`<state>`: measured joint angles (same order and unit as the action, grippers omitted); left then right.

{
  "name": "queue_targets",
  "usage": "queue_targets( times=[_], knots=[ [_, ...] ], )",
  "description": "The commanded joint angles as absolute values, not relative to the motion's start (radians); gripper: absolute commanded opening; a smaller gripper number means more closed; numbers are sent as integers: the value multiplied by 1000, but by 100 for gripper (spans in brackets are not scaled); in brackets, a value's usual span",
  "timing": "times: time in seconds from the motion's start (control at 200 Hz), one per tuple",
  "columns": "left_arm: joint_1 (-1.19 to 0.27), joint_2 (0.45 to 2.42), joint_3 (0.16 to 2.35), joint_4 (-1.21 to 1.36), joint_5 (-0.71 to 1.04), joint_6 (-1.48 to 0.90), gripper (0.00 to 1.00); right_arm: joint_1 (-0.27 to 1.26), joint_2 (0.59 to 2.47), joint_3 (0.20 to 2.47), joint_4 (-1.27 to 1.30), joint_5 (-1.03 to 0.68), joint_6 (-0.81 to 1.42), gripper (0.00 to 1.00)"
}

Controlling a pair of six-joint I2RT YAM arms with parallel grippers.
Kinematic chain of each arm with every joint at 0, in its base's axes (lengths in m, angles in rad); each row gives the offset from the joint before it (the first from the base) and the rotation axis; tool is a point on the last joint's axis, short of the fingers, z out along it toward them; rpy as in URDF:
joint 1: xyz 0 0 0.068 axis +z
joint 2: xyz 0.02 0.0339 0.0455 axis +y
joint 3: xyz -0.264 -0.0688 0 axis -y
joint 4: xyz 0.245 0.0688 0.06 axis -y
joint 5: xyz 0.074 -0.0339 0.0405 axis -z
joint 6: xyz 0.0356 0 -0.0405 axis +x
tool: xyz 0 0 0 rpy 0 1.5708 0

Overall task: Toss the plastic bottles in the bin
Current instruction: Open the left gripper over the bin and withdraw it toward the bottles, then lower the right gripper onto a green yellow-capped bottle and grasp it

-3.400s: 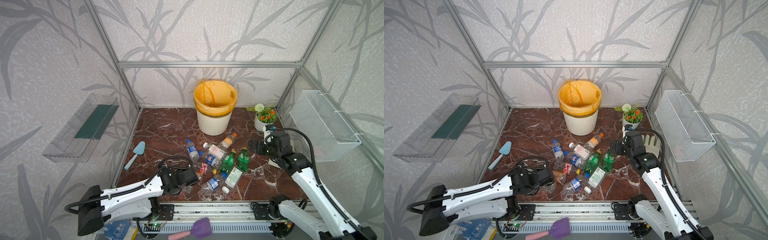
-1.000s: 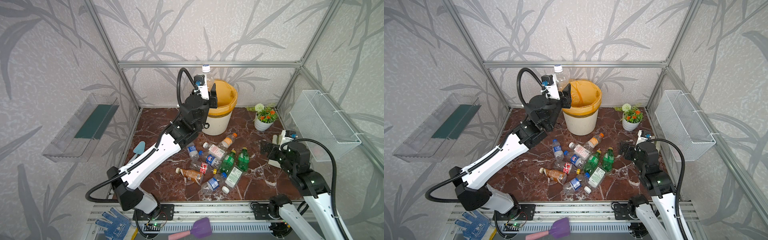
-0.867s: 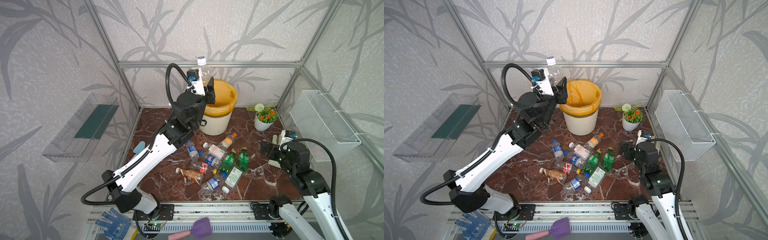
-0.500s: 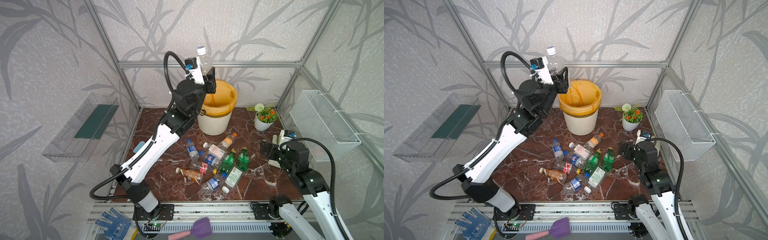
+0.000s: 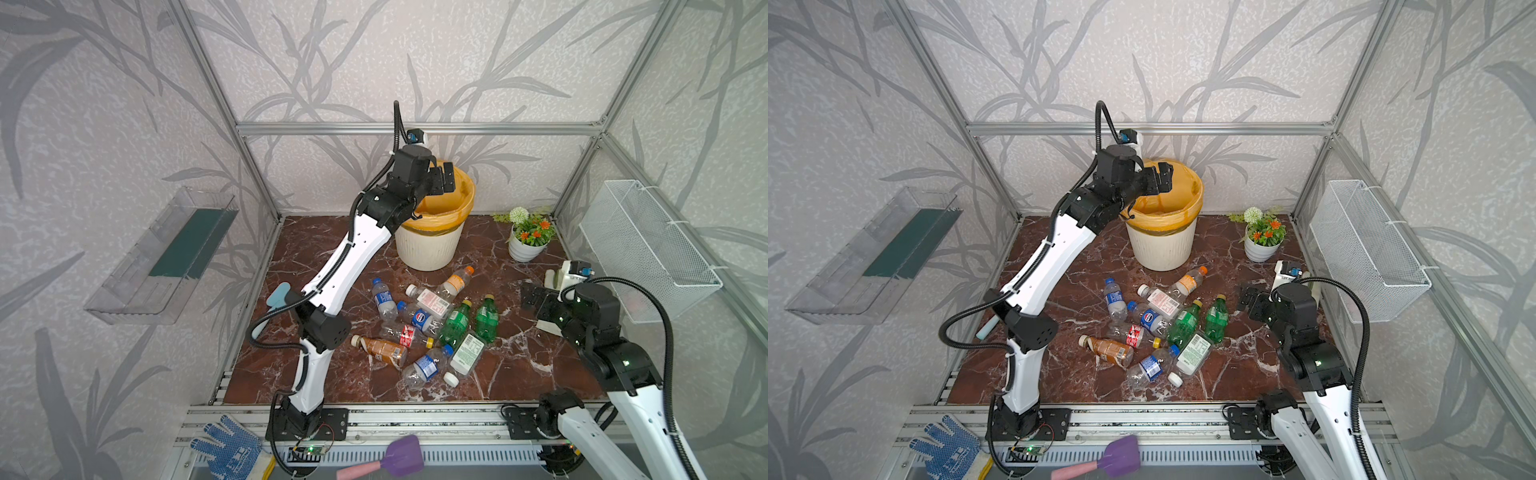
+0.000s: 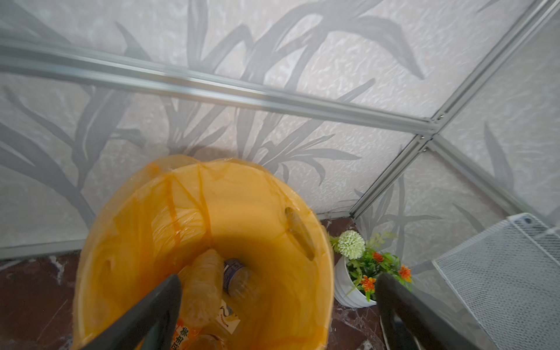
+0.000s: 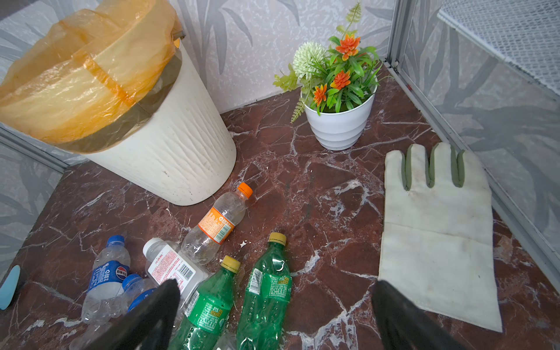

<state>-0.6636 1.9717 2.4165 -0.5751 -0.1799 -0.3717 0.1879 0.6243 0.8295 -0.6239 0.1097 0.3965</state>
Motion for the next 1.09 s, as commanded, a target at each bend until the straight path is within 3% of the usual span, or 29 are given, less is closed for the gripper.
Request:
queue_targets(
  times=[0.0, 0.345, 0.565, 0.84, 1.09],
  knots=[
    [-676, 1787, 2267, -467, -255, -320, 99, 183, 628, 836, -645, 89, 408, 99],
    [-690, 1334, 1450, -303, -455, -519, 99, 183, 729, 797, -716, -57, 497, 100],
    [-696, 1076, 1060, -448, -523, -745, 99, 186, 829, 713, -650, -136, 507, 100],
    [-722, 847, 784, -724, -517, -1133, 99, 211, 1055, 698, -556, -187, 475, 98],
    [-782, 851, 726, -761, -520, -1213, 99, 218, 1253, 733, -514, -226, 429, 94]
  ],
)
